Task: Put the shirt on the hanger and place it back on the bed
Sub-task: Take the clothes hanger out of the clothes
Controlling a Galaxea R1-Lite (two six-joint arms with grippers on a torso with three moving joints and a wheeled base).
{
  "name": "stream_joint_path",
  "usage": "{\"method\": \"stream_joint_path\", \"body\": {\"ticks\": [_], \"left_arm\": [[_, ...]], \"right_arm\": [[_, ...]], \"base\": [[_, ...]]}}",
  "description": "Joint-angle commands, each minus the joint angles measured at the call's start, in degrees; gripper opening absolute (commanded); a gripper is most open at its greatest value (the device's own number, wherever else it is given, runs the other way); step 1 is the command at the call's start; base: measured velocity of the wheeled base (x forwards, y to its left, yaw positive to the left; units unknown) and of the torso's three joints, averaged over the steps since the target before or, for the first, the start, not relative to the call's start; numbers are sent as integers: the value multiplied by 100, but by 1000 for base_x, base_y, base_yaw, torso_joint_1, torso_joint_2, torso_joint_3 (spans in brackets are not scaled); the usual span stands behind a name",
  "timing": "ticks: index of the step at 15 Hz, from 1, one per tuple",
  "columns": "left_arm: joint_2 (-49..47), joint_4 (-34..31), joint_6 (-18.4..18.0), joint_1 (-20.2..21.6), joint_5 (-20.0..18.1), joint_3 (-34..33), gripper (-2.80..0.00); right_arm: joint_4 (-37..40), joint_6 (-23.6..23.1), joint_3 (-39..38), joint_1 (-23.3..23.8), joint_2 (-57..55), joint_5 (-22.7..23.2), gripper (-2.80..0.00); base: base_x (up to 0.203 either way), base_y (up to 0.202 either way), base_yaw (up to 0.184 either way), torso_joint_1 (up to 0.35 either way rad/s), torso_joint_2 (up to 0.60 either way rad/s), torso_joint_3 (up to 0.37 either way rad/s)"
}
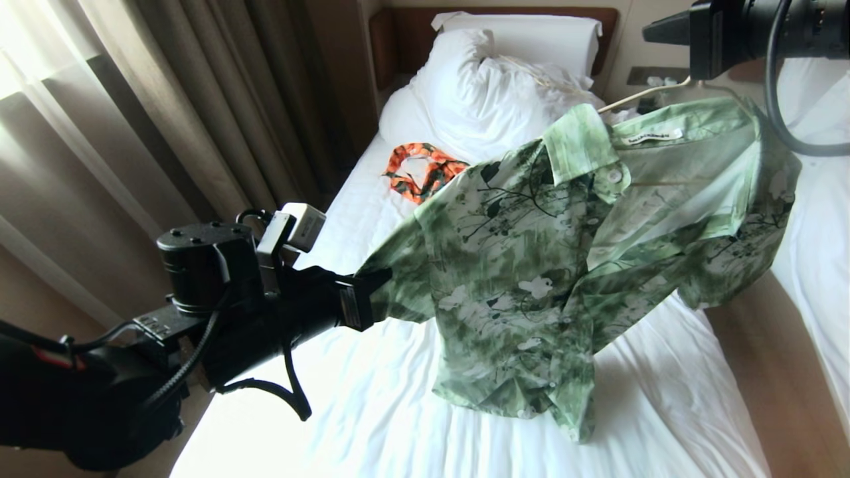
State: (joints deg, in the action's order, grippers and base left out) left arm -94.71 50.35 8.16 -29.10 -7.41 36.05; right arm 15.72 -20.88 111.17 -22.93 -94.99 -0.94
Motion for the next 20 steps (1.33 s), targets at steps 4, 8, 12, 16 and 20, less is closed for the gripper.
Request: {"method": "stream_joint_path", "body": {"ticks": [4, 8, 12, 16, 20], "left_arm": [[224, 28, -25, -34, 12, 17, 0], [503, 19, -7, -34, 11, -34, 0], [1041, 19, -2, 349, 12, -532, 0], [1828, 1, 70, 637, 20, -1260, -280], [2865, -19, 410, 897, 169, -2112, -280]], "right_arm": [[10, -12, -87, 1, 68, -3, -280], [-8, -12, -293, 8, 104, -3, -280], [-96, 14, -253, 8, 95, 15, -280], [-89, 7, -16, -47, 95, -23, -280], [-602, -8, 186, -157, -81, -174, -280]], "base": [[0, 0, 0, 0, 0, 0], [0, 0, 0, 0, 0, 0], [0, 0, 0, 0, 0, 0], [0, 0, 0, 0, 0, 0], [0, 0, 0, 0, 0, 0]]}}
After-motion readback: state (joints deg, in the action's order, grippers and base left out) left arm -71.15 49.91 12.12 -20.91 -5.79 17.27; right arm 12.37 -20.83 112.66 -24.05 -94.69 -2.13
